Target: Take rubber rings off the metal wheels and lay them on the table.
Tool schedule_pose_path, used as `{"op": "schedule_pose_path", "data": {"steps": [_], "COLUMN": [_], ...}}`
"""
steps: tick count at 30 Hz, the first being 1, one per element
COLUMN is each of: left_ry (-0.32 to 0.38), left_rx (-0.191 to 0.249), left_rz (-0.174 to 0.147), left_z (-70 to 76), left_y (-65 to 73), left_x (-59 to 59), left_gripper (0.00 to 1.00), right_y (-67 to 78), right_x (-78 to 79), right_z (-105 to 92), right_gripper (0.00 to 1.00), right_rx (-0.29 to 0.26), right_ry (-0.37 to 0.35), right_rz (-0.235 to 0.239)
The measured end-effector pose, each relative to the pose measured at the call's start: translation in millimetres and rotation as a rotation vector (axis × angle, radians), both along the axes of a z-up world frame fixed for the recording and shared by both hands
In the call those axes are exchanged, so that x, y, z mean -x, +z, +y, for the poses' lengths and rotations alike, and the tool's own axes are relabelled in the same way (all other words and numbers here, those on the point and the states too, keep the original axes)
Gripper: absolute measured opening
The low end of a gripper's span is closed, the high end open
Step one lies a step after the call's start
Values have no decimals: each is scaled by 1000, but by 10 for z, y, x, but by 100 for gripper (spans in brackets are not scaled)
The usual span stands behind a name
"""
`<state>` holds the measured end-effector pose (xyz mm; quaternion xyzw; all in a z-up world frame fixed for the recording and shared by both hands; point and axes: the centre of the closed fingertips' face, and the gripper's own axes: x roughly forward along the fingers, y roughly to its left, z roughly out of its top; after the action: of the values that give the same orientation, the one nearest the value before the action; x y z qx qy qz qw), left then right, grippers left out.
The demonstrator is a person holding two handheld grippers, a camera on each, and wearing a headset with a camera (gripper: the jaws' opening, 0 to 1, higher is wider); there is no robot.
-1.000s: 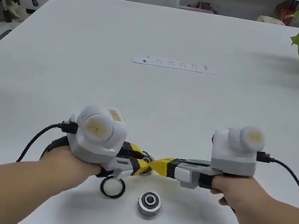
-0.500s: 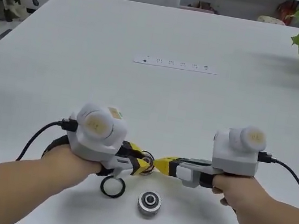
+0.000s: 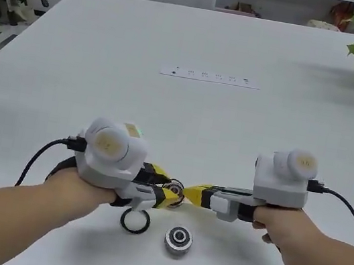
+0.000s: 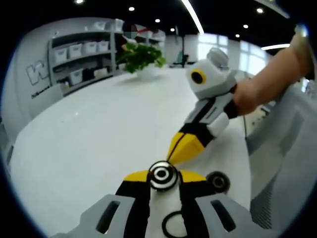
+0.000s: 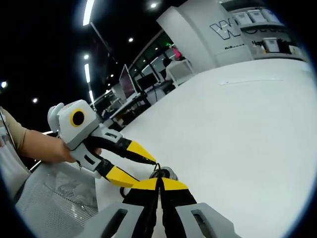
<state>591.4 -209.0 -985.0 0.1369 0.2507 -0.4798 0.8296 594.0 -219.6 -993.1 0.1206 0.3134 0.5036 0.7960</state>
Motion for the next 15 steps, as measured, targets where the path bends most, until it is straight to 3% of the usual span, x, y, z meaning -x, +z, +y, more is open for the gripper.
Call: {"op": "schedule_pose_path", "data": {"steps": [15], "left_ry": [-27], "left_rx": [31], "left_rz": [-13], "left_z": [170], "left_y": [227], "left_x": [180], "left_gripper": [35], "right_y": [90], "right_x": [16], "right_z": [26], "right_gripper": [0], "right_rx": [-20], "right_ry": [4], "right_rz": [-1]}}
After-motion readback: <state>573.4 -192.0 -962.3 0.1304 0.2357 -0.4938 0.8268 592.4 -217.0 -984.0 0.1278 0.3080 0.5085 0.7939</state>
